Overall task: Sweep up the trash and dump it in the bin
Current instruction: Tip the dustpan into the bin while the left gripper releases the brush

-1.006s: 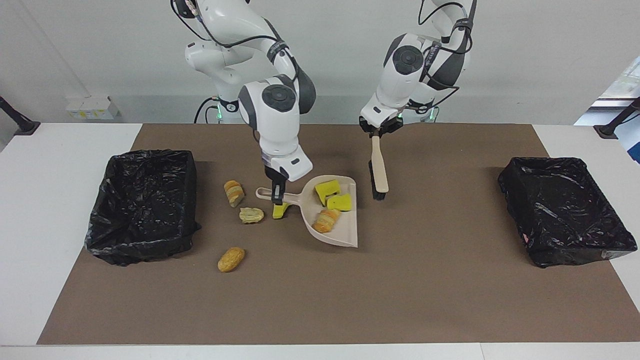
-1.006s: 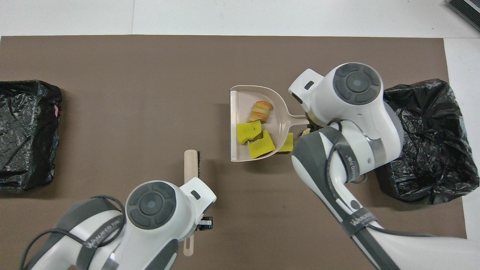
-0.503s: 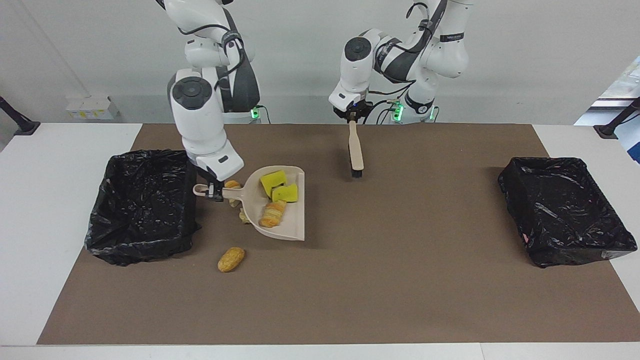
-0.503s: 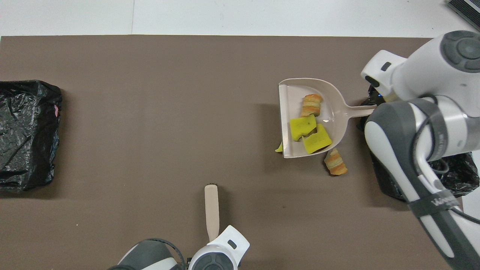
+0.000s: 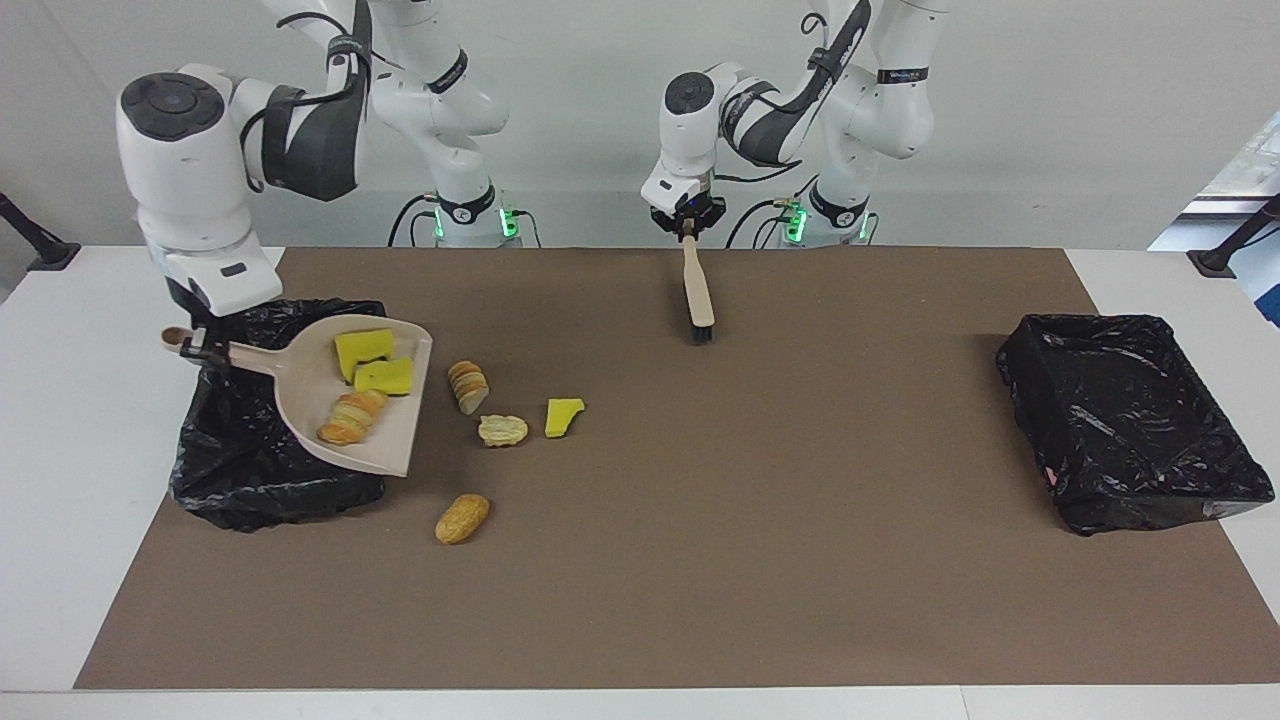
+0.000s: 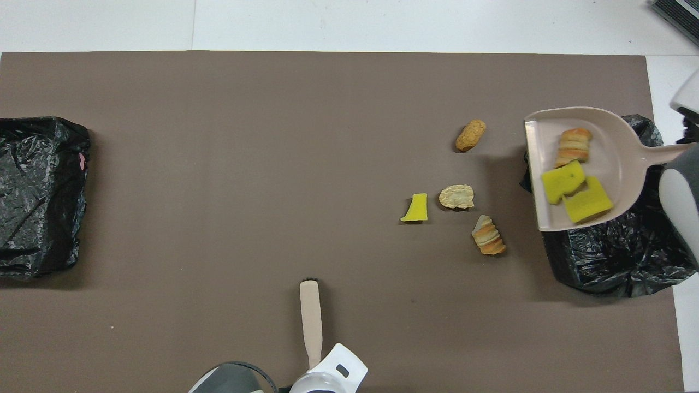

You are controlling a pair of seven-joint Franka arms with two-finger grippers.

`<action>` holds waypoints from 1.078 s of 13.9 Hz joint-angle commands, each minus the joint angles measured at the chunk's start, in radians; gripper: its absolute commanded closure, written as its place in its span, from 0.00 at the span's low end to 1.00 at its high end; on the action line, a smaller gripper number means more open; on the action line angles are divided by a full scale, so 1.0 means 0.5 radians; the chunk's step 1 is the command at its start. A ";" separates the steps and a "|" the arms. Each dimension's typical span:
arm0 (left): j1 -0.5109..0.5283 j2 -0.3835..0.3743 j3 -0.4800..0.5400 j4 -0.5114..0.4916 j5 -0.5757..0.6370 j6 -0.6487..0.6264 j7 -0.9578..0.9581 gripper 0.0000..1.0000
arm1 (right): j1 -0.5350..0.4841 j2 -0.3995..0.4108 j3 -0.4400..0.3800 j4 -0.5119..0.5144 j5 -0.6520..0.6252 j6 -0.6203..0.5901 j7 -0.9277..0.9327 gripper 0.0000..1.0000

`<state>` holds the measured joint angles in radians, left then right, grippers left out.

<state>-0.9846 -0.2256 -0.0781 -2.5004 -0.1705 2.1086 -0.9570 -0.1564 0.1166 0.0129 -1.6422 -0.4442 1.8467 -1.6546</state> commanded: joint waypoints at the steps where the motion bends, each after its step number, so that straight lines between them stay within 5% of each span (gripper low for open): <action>1: -0.034 -0.040 0.027 -0.064 0.037 0.066 0.009 0.97 | -0.138 -0.147 0.029 -0.233 -0.334 0.147 -0.072 1.00; 3: -0.034 -0.012 0.027 -0.064 0.037 0.069 0.048 0.94 | -0.166 -0.285 0.026 -0.473 -0.589 0.322 0.026 1.00; 4: -0.034 0.006 0.027 -0.064 0.037 0.072 0.052 0.85 | -0.172 -0.346 0.026 -0.577 -0.712 0.362 0.096 1.00; 5: -0.031 0.013 0.027 -0.055 0.037 0.069 0.061 0.71 | -0.148 -0.413 0.029 -0.681 -0.880 0.396 0.121 1.00; 6: -0.019 0.031 0.030 -0.037 0.037 0.063 0.091 0.45 | -0.141 -0.463 0.032 -0.761 -1.028 0.417 0.170 1.00; 7: -0.007 0.061 0.030 0.006 0.037 0.047 0.149 0.39 | -0.138 -0.491 0.032 -0.783 -1.108 0.412 0.213 1.00; 9: 0.048 0.117 0.043 0.122 0.037 -0.002 0.196 0.00 | -0.104 -0.491 0.032 -0.781 -1.246 0.390 0.217 1.00; 15: 0.548 0.154 0.046 0.677 0.120 -0.290 0.661 0.00 | -0.111 -0.558 0.036 -0.671 -1.152 0.335 0.263 1.00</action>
<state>-0.7887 -0.1700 -0.0493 -2.2725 -0.1428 2.0372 -0.7089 -0.2072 -0.1415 0.0279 -1.9945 -1.0428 2.0250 -1.5465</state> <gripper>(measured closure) 0.000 0.683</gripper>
